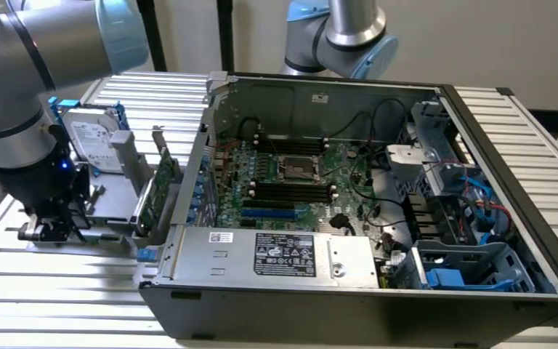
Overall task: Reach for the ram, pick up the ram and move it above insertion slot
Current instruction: 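Pick up the ram and move it above insertion slot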
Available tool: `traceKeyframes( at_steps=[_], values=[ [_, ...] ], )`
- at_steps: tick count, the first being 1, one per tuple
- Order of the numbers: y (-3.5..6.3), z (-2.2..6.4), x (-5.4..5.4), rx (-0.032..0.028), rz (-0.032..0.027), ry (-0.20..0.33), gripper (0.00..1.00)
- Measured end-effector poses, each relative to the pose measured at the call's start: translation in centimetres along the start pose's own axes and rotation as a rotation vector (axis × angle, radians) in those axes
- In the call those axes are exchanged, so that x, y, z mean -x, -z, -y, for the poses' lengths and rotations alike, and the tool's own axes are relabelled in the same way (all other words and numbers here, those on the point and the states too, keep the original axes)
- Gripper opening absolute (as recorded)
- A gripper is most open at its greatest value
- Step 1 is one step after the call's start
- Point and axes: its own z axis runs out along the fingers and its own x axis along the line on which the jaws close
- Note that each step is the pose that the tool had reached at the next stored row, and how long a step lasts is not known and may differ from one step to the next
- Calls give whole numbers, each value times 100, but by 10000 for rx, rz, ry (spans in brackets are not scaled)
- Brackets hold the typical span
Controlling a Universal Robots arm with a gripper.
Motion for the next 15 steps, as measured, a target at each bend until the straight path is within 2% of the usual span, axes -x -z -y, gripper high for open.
traceKeyframes(
  at_steps=[7, 15],
  values=[
    [-119, 3, 24, 1, -3, 56, 31],
    [-160, 0, 29, 1, -3, 73, 31]
  ],
)
